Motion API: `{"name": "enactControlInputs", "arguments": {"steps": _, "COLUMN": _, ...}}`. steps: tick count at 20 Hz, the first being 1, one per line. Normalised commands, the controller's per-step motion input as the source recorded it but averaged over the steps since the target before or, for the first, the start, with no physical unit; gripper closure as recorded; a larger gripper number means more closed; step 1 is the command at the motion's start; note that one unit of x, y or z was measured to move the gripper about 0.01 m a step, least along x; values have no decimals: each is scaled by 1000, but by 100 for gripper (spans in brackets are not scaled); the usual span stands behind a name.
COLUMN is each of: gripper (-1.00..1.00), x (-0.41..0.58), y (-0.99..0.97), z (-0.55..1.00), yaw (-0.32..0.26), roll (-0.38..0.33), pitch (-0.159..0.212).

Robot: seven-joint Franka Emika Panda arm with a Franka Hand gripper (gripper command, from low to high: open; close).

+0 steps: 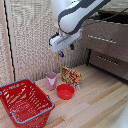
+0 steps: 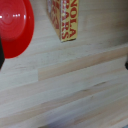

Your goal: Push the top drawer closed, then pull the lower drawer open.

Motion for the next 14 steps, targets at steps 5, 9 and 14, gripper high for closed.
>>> {"name": "enactControlInputs", "arguments": {"steps": 5, "gripper": -100, "x": -2, "y": 0, "z": 131, "yaw": 167, "roll": -331, "pitch": 0}}
{"name": "enactControlInputs", "arguments": {"steps": 9, "gripper": -100, "x": 0, "y": 0, "z": 106, "yaw": 163, "roll": -338, "pitch": -1}}
{"name": "enactControlInputs", "arguments": {"steps": 14, "gripper": -100, "x": 5, "y": 0, "z": 87, "yaw": 144, "roll": -358, "pitch": 0}}
